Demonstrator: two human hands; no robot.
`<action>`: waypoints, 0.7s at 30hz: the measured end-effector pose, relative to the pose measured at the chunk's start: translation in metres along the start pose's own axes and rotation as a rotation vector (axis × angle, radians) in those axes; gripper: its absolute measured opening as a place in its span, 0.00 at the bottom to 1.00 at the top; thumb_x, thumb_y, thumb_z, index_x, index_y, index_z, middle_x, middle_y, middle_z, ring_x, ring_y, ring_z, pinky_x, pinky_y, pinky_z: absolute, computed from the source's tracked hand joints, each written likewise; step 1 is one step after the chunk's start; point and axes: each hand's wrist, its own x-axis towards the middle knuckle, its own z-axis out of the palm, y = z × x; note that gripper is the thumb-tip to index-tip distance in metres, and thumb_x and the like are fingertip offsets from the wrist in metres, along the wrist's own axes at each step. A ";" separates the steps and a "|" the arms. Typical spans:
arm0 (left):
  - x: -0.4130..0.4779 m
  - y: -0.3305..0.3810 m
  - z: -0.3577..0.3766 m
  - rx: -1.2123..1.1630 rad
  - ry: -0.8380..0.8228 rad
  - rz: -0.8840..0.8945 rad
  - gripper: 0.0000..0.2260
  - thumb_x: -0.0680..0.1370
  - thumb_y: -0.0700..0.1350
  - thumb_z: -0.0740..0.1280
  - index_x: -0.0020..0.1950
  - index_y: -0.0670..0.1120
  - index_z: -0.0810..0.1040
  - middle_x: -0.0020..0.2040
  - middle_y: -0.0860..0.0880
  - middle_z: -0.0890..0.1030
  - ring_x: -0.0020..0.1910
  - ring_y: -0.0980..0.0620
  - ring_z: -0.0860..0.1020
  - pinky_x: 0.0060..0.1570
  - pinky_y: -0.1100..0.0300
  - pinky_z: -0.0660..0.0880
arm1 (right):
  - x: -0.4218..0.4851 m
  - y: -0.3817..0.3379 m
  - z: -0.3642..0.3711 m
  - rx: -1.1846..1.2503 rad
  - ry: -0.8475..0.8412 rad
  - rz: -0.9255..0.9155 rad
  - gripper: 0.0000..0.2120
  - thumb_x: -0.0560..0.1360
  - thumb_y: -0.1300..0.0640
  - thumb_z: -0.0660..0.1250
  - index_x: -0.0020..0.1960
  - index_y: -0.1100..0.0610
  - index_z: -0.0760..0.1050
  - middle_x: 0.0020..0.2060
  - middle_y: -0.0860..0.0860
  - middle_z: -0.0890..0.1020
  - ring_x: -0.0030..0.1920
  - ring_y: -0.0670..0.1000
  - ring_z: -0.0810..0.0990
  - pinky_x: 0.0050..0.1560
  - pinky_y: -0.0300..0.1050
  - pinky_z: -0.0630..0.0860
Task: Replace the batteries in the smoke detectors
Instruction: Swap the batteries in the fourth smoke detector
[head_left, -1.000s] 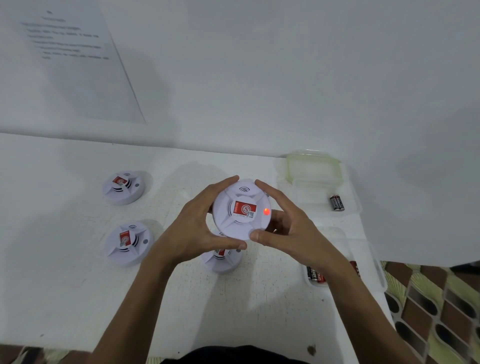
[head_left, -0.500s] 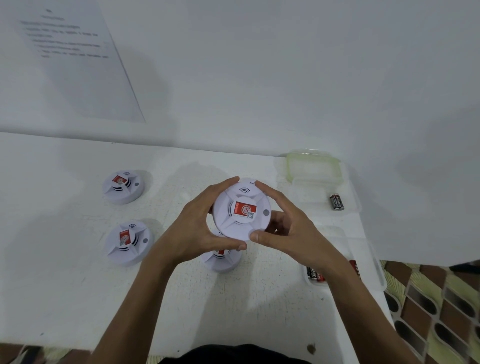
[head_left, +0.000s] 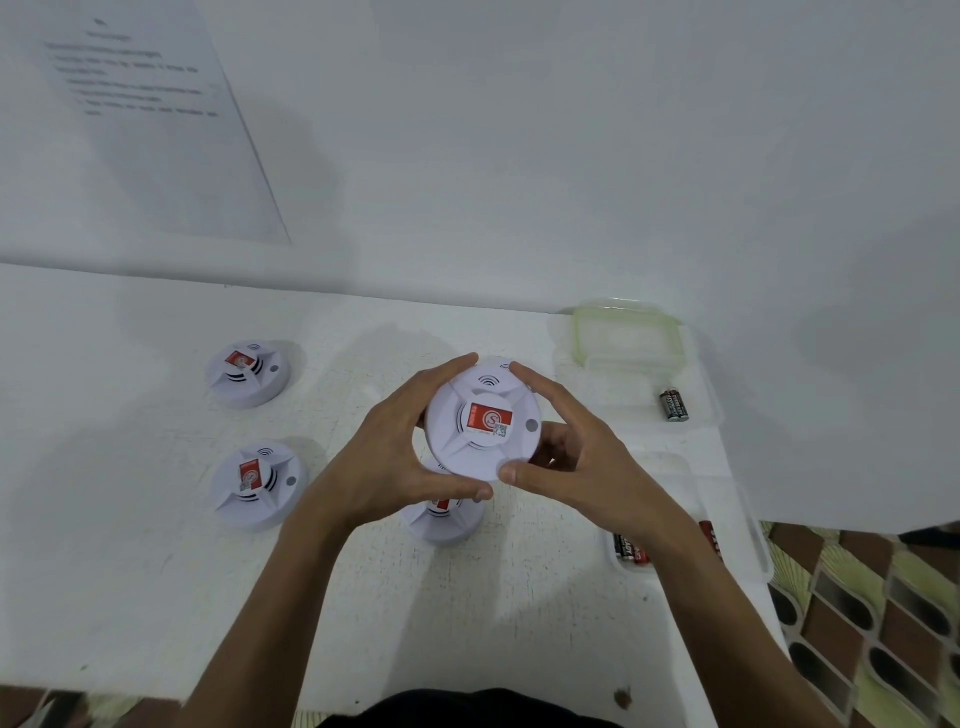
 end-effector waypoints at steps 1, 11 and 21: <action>0.000 0.000 0.000 -0.003 0.000 -0.002 0.43 0.61 0.53 0.79 0.71 0.62 0.60 0.64 0.72 0.68 0.64 0.66 0.69 0.57 0.75 0.67 | 0.000 0.000 0.000 -0.005 0.000 0.000 0.38 0.72 0.57 0.75 0.73 0.34 0.59 0.56 0.52 0.83 0.49 0.65 0.80 0.51 0.62 0.79; 0.000 -0.002 0.000 -0.002 -0.003 0.001 0.44 0.61 0.53 0.80 0.71 0.60 0.60 0.66 0.70 0.68 0.64 0.65 0.69 0.57 0.75 0.68 | -0.002 0.000 0.000 -0.004 -0.002 -0.005 0.38 0.73 0.57 0.75 0.73 0.34 0.59 0.54 0.56 0.83 0.48 0.68 0.78 0.51 0.64 0.78; 0.000 -0.007 0.000 -0.004 -0.007 -0.013 0.44 0.61 0.53 0.80 0.71 0.61 0.60 0.66 0.69 0.68 0.65 0.66 0.69 0.58 0.75 0.67 | -0.001 0.000 0.002 -0.023 0.008 -0.019 0.38 0.73 0.57 0.75 0.74 0.37 0.59 0.50 0.52 0.84 0.35 0.46 0.75 0.42 0.41 0.77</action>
